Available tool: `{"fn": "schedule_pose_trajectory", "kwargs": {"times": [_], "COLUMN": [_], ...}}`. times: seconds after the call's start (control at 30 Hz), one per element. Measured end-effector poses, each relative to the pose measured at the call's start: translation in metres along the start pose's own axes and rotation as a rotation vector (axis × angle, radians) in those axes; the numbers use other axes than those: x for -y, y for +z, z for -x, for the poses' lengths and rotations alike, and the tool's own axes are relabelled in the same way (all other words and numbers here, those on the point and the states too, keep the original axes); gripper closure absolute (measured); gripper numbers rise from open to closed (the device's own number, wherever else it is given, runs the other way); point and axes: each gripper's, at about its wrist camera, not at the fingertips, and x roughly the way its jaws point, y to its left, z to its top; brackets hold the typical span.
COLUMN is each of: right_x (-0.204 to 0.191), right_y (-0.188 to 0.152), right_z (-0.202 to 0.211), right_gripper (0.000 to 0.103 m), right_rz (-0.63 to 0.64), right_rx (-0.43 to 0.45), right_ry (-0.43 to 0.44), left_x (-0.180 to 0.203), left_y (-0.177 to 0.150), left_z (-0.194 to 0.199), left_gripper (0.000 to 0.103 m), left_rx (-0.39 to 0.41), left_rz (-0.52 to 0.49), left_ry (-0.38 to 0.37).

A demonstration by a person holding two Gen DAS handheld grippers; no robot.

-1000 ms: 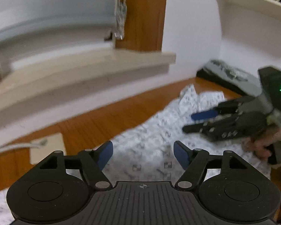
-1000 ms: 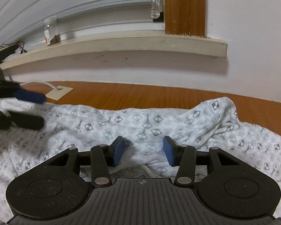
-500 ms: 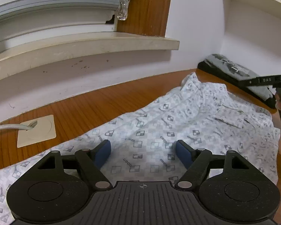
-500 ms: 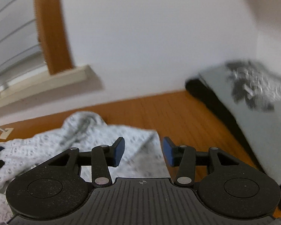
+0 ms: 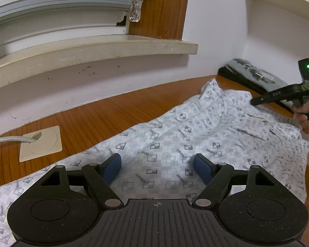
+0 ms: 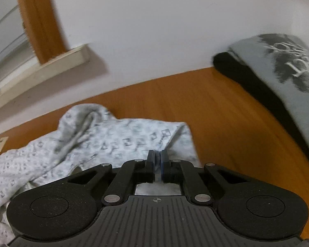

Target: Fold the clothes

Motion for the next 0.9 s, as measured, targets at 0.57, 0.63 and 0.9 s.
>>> {"fn": "schedule_pose_trajectory", "kwargs": {"times": [0.57, 0.63, 0.9], "right_x": [-0.017, -0.026, -0.061], "right_y": [-0.086, -0.088, -0.093], "right_z": [0.118, 0.115, 0.094], "right_gripper": [0.038, 0.035, 0.035], "right_rz": [0.439, 0.48, 0.681], "right_rx": [-0.013, -0.012, -0.013], "right_ry": [0.002, -0.001, -0.038], "left_x": [0.0, 0.0, 0.001], "left_y": [0.0, 0.0, 0.0], "left_z": [0.0, 0.0, 0.0], "left_gripper": [0.022, 0.022, 0.021], "left_rx": [-0.001, -0.001, -0.003], "left_rz": [0.001, 0.001, -0.004], "left_ry": [0.0, 0.002, 0.007]}}
